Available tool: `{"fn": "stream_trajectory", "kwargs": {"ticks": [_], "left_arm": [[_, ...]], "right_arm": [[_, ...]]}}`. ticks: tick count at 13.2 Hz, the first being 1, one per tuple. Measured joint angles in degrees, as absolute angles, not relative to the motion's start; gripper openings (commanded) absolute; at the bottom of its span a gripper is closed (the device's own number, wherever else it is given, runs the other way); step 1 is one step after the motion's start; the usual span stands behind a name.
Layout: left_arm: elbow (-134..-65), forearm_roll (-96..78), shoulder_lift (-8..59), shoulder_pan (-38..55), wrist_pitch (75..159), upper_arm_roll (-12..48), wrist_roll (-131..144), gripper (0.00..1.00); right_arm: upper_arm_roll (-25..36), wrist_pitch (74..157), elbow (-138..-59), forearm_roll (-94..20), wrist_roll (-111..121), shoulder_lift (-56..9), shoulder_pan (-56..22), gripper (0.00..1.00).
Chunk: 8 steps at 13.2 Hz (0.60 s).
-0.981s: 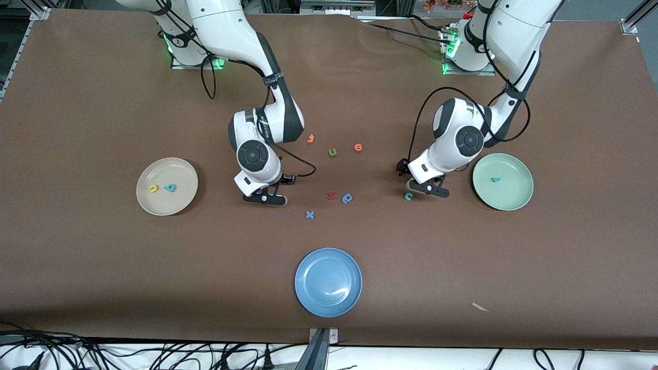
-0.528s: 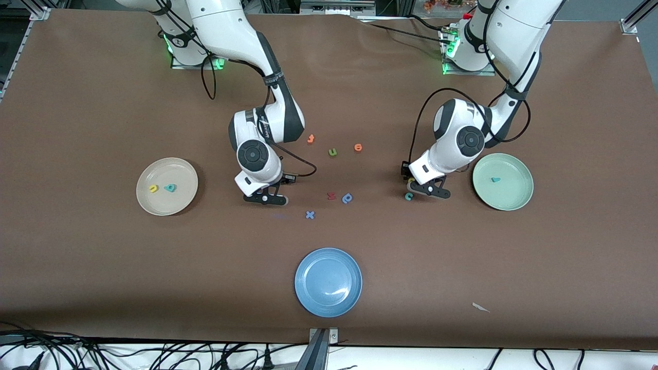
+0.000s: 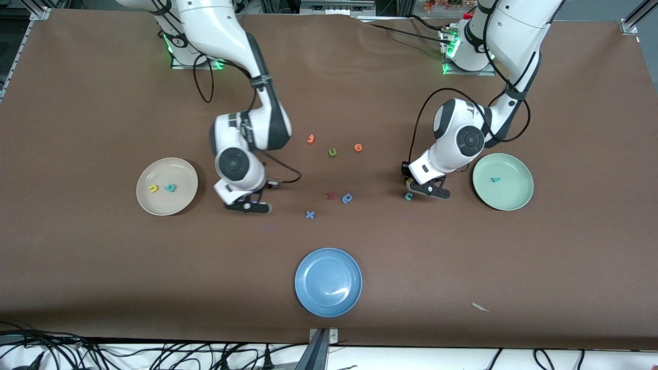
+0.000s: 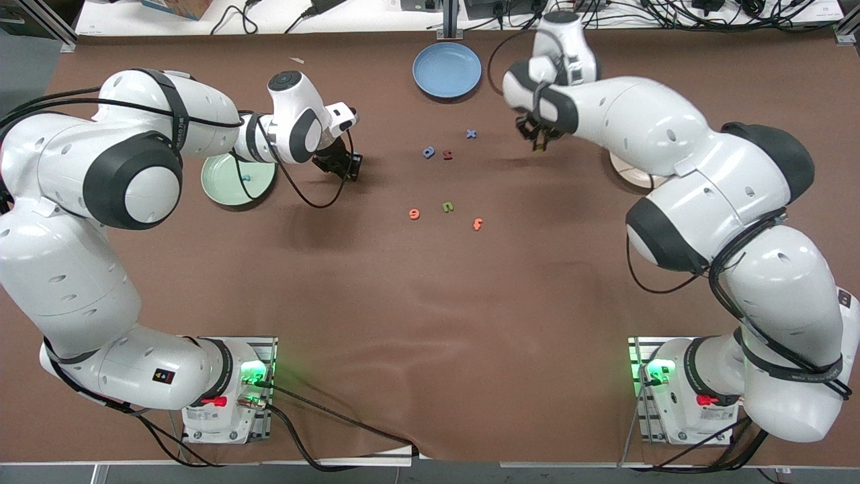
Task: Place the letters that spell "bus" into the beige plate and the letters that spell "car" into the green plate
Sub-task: 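Place the yellow letter on the green plate while the right gripper places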
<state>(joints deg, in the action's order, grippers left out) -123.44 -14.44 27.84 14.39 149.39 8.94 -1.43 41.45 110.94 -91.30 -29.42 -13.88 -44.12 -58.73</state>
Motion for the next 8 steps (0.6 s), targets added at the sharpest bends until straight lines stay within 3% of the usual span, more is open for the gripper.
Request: {"fn": "stream_trajectory", "kwargs": {"ticks": [4, 8], "left_arm": [[-122.8, -14.4, 25.8, 13.0, 146.9, 8.4, -1.4, 0.0], [-122.5, -11.9, 19.0, 7.4, 137.0, 6.6, -2.9, 0.0]], "right_arm": [[51.9, 101.7, -92.3, -29.2, -1.1, -43.7, -58.1, 0.08], [55.6, 106.3, -101.3, -29.4, 11.4, -44.0, -57.4, 0.09]]}}
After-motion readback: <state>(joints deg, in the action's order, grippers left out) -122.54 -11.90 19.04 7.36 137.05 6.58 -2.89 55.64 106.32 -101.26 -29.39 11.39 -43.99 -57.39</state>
